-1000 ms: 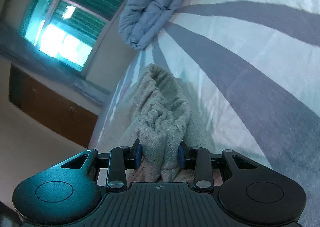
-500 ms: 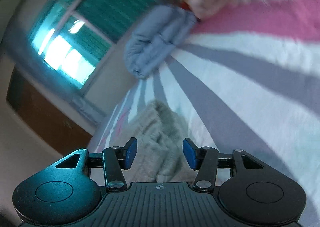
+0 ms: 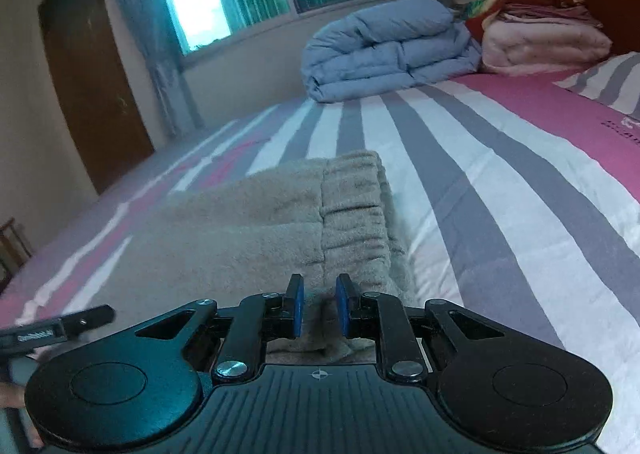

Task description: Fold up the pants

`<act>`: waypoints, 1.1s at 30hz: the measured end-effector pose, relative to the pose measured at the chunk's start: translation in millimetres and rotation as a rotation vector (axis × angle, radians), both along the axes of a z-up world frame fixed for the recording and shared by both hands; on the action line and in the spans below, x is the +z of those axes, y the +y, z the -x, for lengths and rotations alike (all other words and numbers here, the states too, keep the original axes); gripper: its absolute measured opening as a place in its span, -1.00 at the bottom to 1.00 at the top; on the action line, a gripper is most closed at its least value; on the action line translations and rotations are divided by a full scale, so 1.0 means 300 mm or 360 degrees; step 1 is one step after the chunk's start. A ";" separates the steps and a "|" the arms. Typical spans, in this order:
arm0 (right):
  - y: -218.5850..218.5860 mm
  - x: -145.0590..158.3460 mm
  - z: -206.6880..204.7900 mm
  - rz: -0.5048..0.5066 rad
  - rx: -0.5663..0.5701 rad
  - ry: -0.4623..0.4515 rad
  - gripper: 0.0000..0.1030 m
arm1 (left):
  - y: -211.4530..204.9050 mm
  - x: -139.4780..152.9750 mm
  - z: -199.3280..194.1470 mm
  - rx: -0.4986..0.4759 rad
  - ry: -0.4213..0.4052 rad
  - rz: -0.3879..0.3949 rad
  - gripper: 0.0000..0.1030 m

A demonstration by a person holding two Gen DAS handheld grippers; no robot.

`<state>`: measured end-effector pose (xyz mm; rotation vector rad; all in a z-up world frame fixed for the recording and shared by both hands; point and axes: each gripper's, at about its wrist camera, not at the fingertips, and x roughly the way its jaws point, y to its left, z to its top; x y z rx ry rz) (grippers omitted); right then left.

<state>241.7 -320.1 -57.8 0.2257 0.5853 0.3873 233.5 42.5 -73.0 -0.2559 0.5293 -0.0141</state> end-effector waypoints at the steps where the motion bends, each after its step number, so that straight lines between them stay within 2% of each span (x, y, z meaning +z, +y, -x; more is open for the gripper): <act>1: -0.012 0.005 0.013 -0.0032 0.0001 -0.0033 -0.65 | 0.004 0.017 0.011 0.0016 -0.0059 -0.0013 0.55; 3: -0.037 0.037 0.035 -0.0069 -0.0026 -0.0126 -0.65 | 0.015 0.050 0.000 0.0044 -0.0134 -0.0024 0.55; 6: -0.028 0.069 0.024 -0.0087 -0.0052 -0.0209 -0.65 | 0.029 0.074 -0.081 0.0024 -0.0126 -0.0016 0.58; 7: -0.020 0.074 0.010 -0.0084 -0.0052 -0.0216 -0.65 | 0.019 0.075 -0.115 0.0010 -0.0089 -0.0047 0.58; 8: -0.011 0.085 -0.005 -0.0083 -0.0048 -0.0215 -0.65 | 0.014 0.055 -0.158 0.0004 0.0010 -0.0100 0.60; 10: 0.021 0.061 -0.057 -0.0021 -0.0020 -0.0129 -0.65 | 0.016 0.022 -0.207 -0.0031 0.0134 -0.0078 0.62; 12: 0.051 0.009 -0.112 0.0135 -0.0015 0.0054 -0.65 | 0.032 0.040 -0.205 -0.0038 0.0091 -0.0035 0.57; 14: 0.047 0.017 -0.105 0.0103 -0.0007 0.0004 -0.65 | 0.042 0.079 -0.202 -0.0046 -0.0003 -0.0079 0.58; 16: 0.036 0.064 -0.092 0.0053 0.0008 -0.0114 -0.65 | 0.059 0.109 -0.252 -0.0066 -0.0036 -0.0059 0.59; 18: 0.043 0.109 -0.116 0.0038 0.0005 -0.0190 -0.65 | 0.061 0.117 -0.316 -0.0082 -0.0017 -0.0085 0.59; 20: 0.064 0.124 -0.184 0.0065 0.0012 -0.0177 -0.65 | 0.045 0.086 -0.387 -0.0118 0.0057 -0.0155 0.63; 21: 0.086 0.116 -0.223 0.0126 0.0023 -0.0139 -0.65 | 0.033 0.056 -0.417 -0.0142 0.0136 -0.0187 0.65; 22: 0.104 0.095 -0.268 0.0192 0.0045 -0.0038 -0.65 | 0.027 0.032 -0.443 -0.0170 0.0185 -0.0187 0.65; 23: 0.125 0.058 -0.323 0.0266 0.0057 0.0112 -0.65 | 0.031 0.024 -0.448 -0.0165 0.0181 -0.0183 0.64; 24: 0.132 0.038 -0.350 0.0300 0.0071 0.0163 -0.65 | 0.031 0.036 -0.446 -0.0154 0.0143 -0.0193 0.58; 26: 0.133 0.065 -0.363 0.0306 0.0110 0.0103 -0.64 | 0.028 0.065 -0.431 -0.0144 0.0024 -0.0206 0.52; 28: 0.114 0.118 -0.344 0.0212 0.0132 -0.0050 -0.64 | 0.036 0.082 -0.444 -0.0150 -0.0052 -0.0155 0.58; 30: 0.112 0.154 -0.355 0.0160 0.0127 -0.0144 -0.64 | 0.031 0.068 -0.493 -0.0155 -0.0013 -0.0170 0.60; 31: 0.115 0.159 -0.377 0.0144 0.0144 -0.0140 -0.64 | 0.027 0.048 -0.519 -0.0158 0.0029 -0.0189 0.67; 33: 0.151 0.119 -0.449 0.0231 0.0168 -0.0028 -0.64 | 0.028 -0.011 -0.567 -0.0161 0.0137 -0.0205 0.81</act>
